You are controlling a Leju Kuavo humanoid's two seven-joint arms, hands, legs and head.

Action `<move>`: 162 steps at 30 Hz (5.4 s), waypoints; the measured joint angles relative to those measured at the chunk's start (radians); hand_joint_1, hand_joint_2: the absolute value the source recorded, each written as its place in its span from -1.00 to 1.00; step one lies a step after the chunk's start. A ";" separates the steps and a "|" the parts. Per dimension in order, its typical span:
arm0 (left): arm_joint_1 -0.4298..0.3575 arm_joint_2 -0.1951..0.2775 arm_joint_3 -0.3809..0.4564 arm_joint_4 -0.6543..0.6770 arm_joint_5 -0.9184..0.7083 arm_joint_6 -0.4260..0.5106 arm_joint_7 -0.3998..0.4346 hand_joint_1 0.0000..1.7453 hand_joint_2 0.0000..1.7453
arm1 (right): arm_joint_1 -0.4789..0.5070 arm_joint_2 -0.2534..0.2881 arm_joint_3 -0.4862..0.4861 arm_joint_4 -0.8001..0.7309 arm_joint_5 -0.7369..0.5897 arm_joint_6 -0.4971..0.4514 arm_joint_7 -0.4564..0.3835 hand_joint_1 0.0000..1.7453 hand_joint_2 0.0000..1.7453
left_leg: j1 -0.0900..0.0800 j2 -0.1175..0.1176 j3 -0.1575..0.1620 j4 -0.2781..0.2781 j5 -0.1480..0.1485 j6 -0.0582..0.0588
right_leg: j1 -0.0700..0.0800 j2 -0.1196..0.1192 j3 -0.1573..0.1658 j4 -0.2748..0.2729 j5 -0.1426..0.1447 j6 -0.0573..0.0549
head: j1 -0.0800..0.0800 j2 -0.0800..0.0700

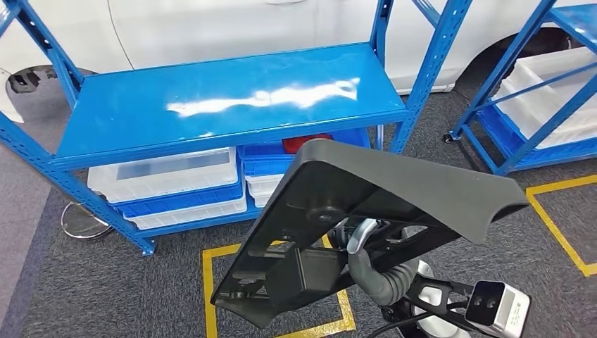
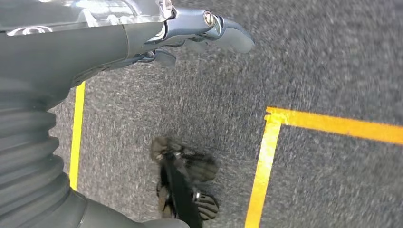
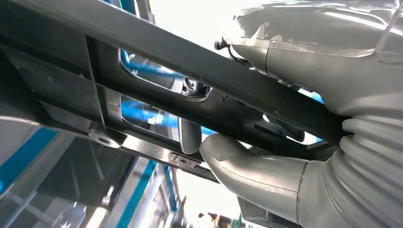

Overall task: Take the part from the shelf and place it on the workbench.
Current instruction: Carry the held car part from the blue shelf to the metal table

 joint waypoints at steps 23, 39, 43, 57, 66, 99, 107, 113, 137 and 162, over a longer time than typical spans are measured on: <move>-0.006 0.002 0.013 0.000 -0.032 0.011 0.042 -1.00 1.00 | -0.002 -0.020 0.077 -0.076 0.012 -0.122 0.000 1.00 1.00 | 0.009 0.017 0.037 -0.118 0.035 -0.006 | -0.004 -0.039 0.024 -0.003 -0.020 -0.001 | 0.010 0.000; 0.000 0.044 0.052 -0.004 -0.056 -0.030 0.001 -1.00 1.00 | -0.022 0.015 0.046 -0.071 0.063 -0.112 0.000 1.00 1.00 | 0.017 0.000 0.105 -0.283 0.138 0.033 | -0.010 -0.019 -0.117 0.240 -0.126 0.058 | 0.015 0.000; -0.006 0.046 0.053 -0.004 -0.065 -0.037 0.007 -1.00 1.00 | -0.015 0.015 0.043 -0.080 0.134 -0.144 0.000 1.00 1.00 | 0.017 0.052 0.105 -0.281 0.134 0.027 | -0.024 -0.039 -0.109 0.240 -0.094 0.070 | 0.015 0.000; -0.011 0.043 0.062 -0.004 -0.082 -0.039 0.036 -1.00 1.00 | -0.007 -0.009 0.041 -0.102 0.115 -0.142 0.002 1.00 1.00 | 0.014 -0.001 -0.018 0.008 0.003 -0.014 | -0.003 0.008 -0.003 0.025 -0.024 -0.005 | 0.002 0.000; -0.016 0.029 0.078 -0.004 -0.075 -0.024 0.025 -1.00 1.00 | 0.004 -0.029 -0.002 -0.093 0.064 -0.072 0.001 1.00 1.00 | 0.015 -0.041 0.092 -0.267 0.136 0.020 | -0.007 0.069 -0.026 0.056 -0.036 0.037 | 0.004 0.000; -0.022 -0.001 0.127 -0.004 -0.092 -0.062 -0.013 -1.00 1.00 | -0.099 0.000 -0.135 0.111 0.107 -0.054 0.013 1.00 1.00 | 0.010 -0.014 0.099 -0.286 0.147 0.035 | -0.004 -0.004 -0.085 0.164 -0.091 0.043 | 0.008 0.000; -0.023 0.000 0.128 -0.004 -0.101 -0.069 -0.016 -1.00 1.00 | -0.188 0.015 -0.151 0.215 0.085 -0.029 0.034 1.00 1.00 | 0.001 0.077 0.115 -0.283 0.126 0.019 | -0.013 -0.094 -0.040 0.057 -0.014 0.046 | 0.009 0.000; -0.028 -0.004 0.128 -0.004 -0.102 -0.077 -0.016 -1.00 1.00 | -0.235 0.036 -0.151 0.242 0.081 -0.025 0.055 1.00 1.00 | 0.006 0.056 0.104 -0.224 0.074 -0.011 | -0.007 -0.051 -0.020 0.017 -0.010 0.006 | 0.004 0.000; -0.024 -0.018 0.128 -0.004 -0.120 -0.084 -0.010 -1.00 1.00 | -0.214 0.043 -0.151 0.249 0.047 -0.001 0.066 1.00 1.00 | 0.005 0.070 0.095 -0.277 0.136 0.019 | -0.006 -0.085 -0.051 0.079 -0.027 0.045 | 0.010 0.000; -0.028 -0.019 0.128 -0.004 -0.146 -0.093 0.010 -1.00 1.00 | -0.239 0.031 -0.147 0.217 -0.004 0.055 0.066 1.00 1.00 | 0.010 0.007 0.082 -0.287 0.156 0.032 | -0.008 -0.022 -0.154 0.281 -0.137 0.047 | 0.011 0.000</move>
